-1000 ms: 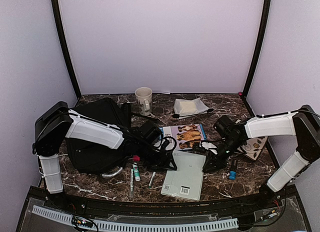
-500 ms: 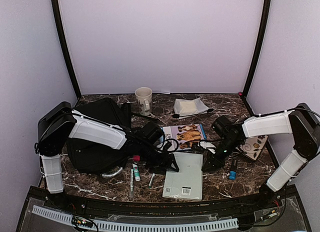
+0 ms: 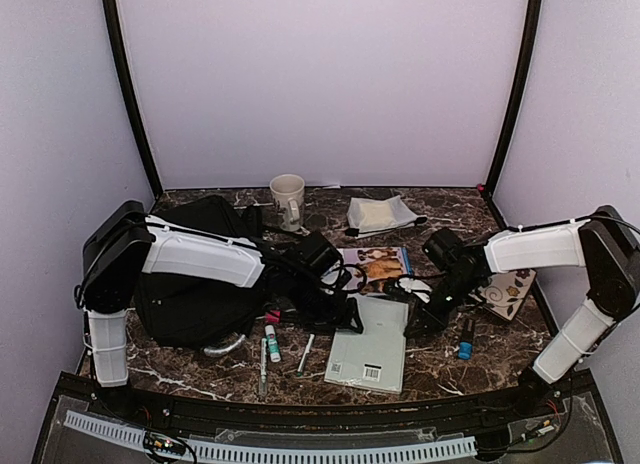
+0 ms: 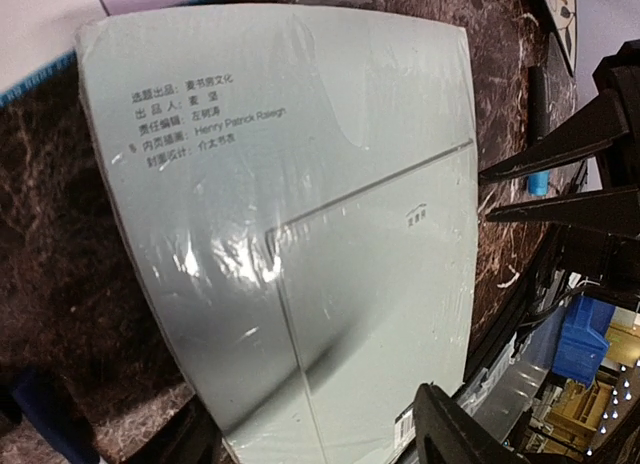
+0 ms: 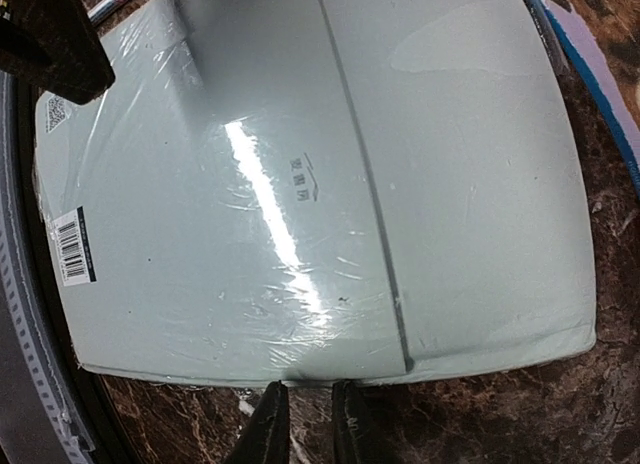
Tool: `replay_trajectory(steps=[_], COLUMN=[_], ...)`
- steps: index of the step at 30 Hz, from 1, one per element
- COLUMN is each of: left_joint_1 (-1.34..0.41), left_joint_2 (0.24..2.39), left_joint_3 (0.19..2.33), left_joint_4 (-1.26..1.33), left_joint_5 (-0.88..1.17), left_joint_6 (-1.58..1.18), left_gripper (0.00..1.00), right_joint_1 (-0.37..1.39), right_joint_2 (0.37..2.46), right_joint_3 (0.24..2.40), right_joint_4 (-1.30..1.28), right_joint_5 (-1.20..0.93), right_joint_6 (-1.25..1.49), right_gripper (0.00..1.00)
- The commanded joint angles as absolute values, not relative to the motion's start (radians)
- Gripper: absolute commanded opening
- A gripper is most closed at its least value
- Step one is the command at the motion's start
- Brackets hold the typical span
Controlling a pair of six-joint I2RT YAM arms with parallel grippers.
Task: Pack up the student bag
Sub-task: Move the book to the center of the board.
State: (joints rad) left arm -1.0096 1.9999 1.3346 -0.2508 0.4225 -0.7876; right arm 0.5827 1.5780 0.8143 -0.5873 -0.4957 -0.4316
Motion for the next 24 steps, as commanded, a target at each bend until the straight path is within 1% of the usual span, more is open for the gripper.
replay_trajectory(steps=[1, 5, 8, 12, 19, 24], left_joint_1=[-1.025, -1.025, -1.025, -1.011, -0.983, -0.980], left_joint_2=[1.973, 1.973, 1.976, 2.014, 2.049, 2.041], left_joint_3=[1.473, 1.498, 1.494, 1.486, 1.430, 1.395], left_joint_4=[-0.109, -0.117, -0.124, -0.125, -0.137, -0.156], left_joint_5=[0.428, 0.445, 0.407, 0.366, 0.360, 0.371], left_joint_6=[-0.729, -0.735, -0.724, -0.713, -0.761, -0.787], left_gripper=[0.67, 0.66, 0.67, 0.68, 0.67, 0.70], right_joint_1=[0.586, 0.573, 0.567, 0.568, 0.562, 0.556], right_joint_2=[1.606, 1.601, 1.601, 1.613, 1.644, 1.633], right_joint_3=[0.812, 0.811, 0.812, 0.831, 0.820, 0.811], right_joint_4=[-0.468, -0.464, -0.448, -0.425, -0.373, -0.364], right_joint_5=[-0.367, -0.361, -0.335, -0.261, -0.049, -0.038], right_joint_6=[-0.403, -0.397, -0.390, -0.380, -0.356, -0.358], right_gripper=[0.17, 0.17, 0.18, 0.18, 0.18, 0.18])
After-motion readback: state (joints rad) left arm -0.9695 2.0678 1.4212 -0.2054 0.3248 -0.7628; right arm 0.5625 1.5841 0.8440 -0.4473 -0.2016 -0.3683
